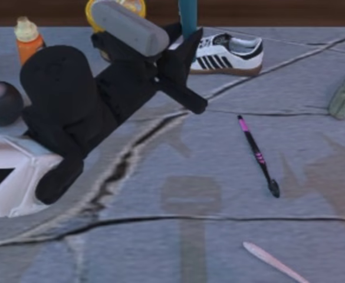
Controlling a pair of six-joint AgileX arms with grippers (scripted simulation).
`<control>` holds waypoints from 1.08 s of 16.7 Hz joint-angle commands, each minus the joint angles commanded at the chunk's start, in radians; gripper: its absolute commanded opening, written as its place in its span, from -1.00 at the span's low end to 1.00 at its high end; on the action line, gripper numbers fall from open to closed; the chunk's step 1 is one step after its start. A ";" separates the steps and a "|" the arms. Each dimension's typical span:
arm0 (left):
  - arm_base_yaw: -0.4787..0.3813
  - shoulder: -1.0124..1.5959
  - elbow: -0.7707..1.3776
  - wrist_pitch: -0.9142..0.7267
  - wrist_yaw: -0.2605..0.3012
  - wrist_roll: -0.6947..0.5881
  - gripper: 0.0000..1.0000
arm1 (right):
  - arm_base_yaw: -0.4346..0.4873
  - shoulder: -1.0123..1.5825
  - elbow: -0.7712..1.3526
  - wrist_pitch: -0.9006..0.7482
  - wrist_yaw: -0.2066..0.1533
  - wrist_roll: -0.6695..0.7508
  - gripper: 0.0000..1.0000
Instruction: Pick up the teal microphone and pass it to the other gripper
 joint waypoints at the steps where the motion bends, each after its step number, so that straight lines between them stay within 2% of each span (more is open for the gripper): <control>1: 0.000 0.000 0.000 0.000 0.000 0.000 -1.00 | 0.033 0.084 0.052 0.032 -0.021 -0.003 1.00; 6: 0.000 0.000 0.000 0.000 0.000 0.000 -1.00 | 0.188 0.463 0.284 0.176 -0.116 -0.018 1.00; 10: 0.000 0.000 0.000 0.000 0.000 0.000 -1.00 | 0.268 0.643 0.389 0.235 -0.166 -0.027 1.00; 12: 0.000 0.000 0.000 0.000 0.000 0.000 -1.00 | 0.284 0.675 0.407 0.244 -0.175 -0.029 1.00; 18: 0.000 0.000 0.000 0.000 0.000 0.000 -1.00 | 0.286 0.690 0.419 0.247 -0.171 -0.028 1.00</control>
